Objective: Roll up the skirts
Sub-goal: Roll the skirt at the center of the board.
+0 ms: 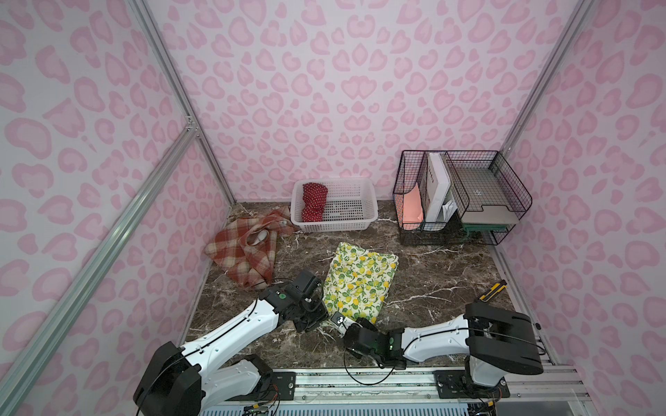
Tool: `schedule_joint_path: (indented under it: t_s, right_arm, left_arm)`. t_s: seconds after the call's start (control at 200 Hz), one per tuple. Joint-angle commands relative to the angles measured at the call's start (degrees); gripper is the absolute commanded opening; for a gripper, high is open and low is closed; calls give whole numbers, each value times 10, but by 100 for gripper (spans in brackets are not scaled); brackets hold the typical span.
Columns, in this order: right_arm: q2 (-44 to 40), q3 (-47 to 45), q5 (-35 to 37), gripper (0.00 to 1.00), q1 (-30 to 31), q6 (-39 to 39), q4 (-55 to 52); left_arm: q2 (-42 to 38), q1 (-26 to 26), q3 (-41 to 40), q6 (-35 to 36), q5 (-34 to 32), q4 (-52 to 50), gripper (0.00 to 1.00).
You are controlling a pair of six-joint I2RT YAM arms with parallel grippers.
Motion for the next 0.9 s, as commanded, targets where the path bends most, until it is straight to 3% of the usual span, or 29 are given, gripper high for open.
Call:
schedule_joint_path:
  t_s: [0.0, 0.24, 0.37, 0.59, 0.75, 0.895]
  right_arm:
    - [4, 7, -114, 0, -19, -13, -1]
    - [-3, 38, -220, 0, -43, -19, -30]
    - [2, 61, -272, 0, -47, -15, -48]
    - [19, 64, -302, 0, -83, -2, -50]
    - [19, 68, -405, 0, -139, 7, -39]
    - [60, 91, -604, 0, -213, 32, -23]
  left_arm:
    - [-11, 3, -2, 15, -12, -28, 51]
    - [-70, 15, 5, 56, -74, -99, 63]
    - [-104, 25, -11, 60, -93, -121, 64]
    - [-154, 36, -56, 50, -87, -109, 64]
    - [-179, 36, -69, 47, -95, -108, 65]
    - [-188, 36, -67, 53, -105, -111, 65]
